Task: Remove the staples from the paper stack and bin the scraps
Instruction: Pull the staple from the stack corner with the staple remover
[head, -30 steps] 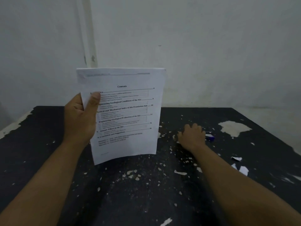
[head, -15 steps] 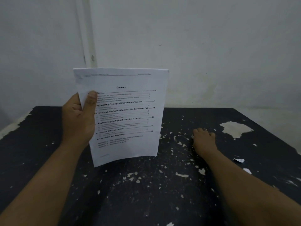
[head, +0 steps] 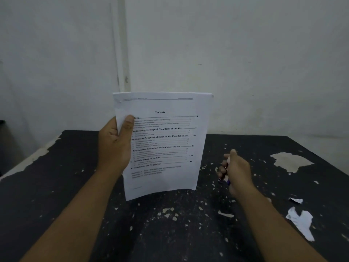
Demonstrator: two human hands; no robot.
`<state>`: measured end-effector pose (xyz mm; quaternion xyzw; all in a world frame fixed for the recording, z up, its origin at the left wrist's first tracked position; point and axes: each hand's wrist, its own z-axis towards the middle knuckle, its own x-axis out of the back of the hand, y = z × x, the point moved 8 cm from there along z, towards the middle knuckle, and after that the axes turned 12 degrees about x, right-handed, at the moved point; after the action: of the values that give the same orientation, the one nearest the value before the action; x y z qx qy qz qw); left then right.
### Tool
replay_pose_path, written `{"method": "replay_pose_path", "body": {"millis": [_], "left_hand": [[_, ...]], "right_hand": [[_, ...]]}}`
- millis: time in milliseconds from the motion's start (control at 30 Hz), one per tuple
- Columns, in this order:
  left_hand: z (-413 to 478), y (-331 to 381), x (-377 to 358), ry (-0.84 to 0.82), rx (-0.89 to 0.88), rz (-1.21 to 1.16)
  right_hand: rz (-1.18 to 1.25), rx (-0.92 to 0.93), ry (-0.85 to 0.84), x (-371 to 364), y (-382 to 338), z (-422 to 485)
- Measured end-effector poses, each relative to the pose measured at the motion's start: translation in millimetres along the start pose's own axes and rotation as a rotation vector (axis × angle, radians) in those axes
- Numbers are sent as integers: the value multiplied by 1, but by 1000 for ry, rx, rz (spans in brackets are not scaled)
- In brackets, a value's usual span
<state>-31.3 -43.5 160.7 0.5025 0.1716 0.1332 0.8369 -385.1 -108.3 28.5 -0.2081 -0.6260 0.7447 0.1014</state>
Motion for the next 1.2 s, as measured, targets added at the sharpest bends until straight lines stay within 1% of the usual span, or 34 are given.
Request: {"method": "replay_pose_path", "body": {"millis": [200, 300, 400, 600, 733, 800, 900, 1033, 1200], "left_hand": [[0, 0, -1, 3, 5, 13], [-2, 3, -1, 13, -4, 13], [-4, 4, -3, 13, -1, 23], [-8, 10, -7, -26, -19, 5], [-10, 14, -13, -59, -43, 28], [-13, 16, -17, -71, -75, 65], [-18, 20, -21, -86, -134, 125], [-25, 27, -24, -87, -224, 189], [-34, 34, -31, -137, -274, 214]], "right_hand": [[452, -167, 29, -15, -24, -50], [596, -185, 64, -26, -38, -71], [586, -141, 50, -39, -54, -88], [499, 25, -107, -72, -95, -108], [453, 103, -176, -101, -121, -115], [454, 182, -191, -115, -139, -116], [490, 351, -228, -136, -176, -117], [576, 459, -251, -160, -218, -113], [529, 596, -258, -183, -252, -117]]}}
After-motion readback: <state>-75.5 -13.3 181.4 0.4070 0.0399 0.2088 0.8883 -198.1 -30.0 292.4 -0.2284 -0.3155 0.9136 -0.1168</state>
